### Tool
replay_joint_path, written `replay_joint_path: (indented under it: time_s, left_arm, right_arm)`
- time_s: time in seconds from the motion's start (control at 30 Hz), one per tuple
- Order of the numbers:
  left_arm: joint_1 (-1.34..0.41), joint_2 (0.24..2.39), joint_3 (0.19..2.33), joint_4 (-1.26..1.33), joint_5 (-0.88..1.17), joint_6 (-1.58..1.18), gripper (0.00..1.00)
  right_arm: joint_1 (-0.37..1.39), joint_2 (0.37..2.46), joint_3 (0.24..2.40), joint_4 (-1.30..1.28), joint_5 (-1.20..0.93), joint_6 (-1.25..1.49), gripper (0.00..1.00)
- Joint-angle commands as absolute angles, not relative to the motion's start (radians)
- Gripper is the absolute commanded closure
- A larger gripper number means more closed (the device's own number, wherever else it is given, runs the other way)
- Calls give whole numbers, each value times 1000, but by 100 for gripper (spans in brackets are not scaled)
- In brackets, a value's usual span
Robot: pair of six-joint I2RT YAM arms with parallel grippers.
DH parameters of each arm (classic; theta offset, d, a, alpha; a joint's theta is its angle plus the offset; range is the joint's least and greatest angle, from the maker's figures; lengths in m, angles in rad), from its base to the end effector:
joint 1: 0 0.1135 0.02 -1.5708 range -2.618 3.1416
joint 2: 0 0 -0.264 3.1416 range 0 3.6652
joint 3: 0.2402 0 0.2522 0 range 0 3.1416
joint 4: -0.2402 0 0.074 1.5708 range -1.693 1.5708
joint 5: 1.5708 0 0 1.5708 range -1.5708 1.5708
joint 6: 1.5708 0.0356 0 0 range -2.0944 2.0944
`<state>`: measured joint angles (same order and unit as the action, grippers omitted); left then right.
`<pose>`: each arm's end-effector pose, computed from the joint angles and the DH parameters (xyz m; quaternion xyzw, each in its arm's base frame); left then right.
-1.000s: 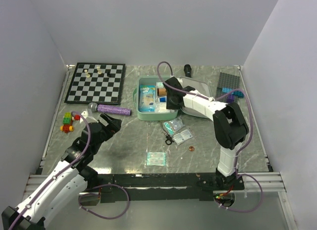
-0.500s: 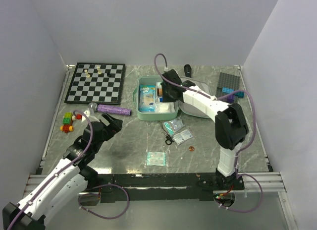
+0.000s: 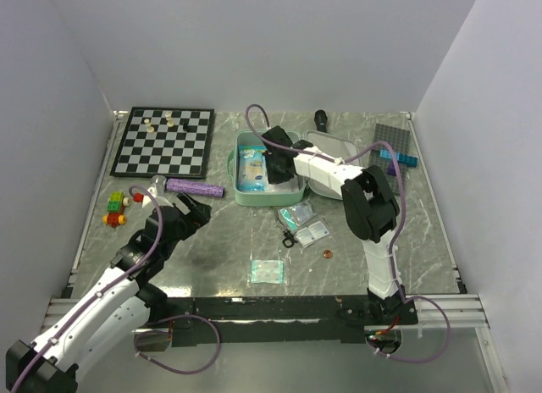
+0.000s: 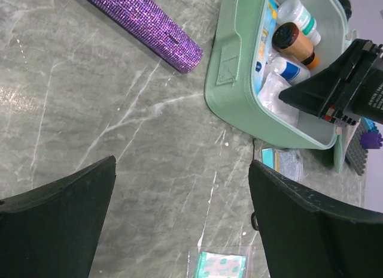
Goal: Organize the medicine kit
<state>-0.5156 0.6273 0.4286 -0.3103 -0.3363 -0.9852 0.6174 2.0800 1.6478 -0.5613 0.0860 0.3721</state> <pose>0.1382 -0.0648 0.2265 -0.2802 0.8071 -0.2348 0.4635 0.3736 0.2615 0.2042 -0.1050 0.9520 0.0988 0.2699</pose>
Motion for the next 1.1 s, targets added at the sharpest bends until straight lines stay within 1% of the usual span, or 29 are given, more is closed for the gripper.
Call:
replay_joint_path:
  time_s: [0.0,0.3,0.43,0.57,0.67,0.77,0.87,0.93,1.07]
  left_arm:
    - [-514,647,451,-278,-321,-977,4]
    - [-514,635,442,-284,-322,-980,4]
    - [-514,634,442,-281,-318,-982,4]
    - [-514,637,452,-294,-325,-979,4]
    - [-514,632,460,-305,-328,-977,4]
    - [-514,614,460,-304,-325,-983,4]
    - [-514,595,453,-299,-319,-991,4]
    - [-512,591,453,-304,-314,-994,4]
    - [-514,584,442,-308,-308,-1006,4]
  right_arm:
    - [615,2088,1632,-595,115,371,73]
    - [611,2057,1565,-630,166,377,73]
    - [611,2010,1520,-601,172,368,73]
    - [612,1941,1525,-591,166,357,73]
    - [623,1855,1537,-571,170,347,70]
    - [638,1775,1554,-560,186,338,63]
    - [667,1708,1557,-583,224,316,60]
    - [699,1651,1519,-595,273,299,60]
    - [771,1514,1329,-575,331,298,60]
